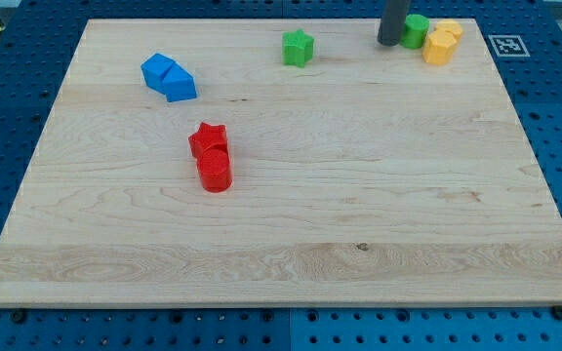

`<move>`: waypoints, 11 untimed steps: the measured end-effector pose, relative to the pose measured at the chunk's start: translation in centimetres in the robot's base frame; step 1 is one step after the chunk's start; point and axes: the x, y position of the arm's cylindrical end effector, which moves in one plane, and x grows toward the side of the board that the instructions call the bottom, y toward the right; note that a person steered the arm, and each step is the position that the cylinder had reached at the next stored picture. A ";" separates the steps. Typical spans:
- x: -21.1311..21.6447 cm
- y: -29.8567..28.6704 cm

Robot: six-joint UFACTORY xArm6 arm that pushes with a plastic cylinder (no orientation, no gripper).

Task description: Move green star slightly down

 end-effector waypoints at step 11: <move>12.1 -9.5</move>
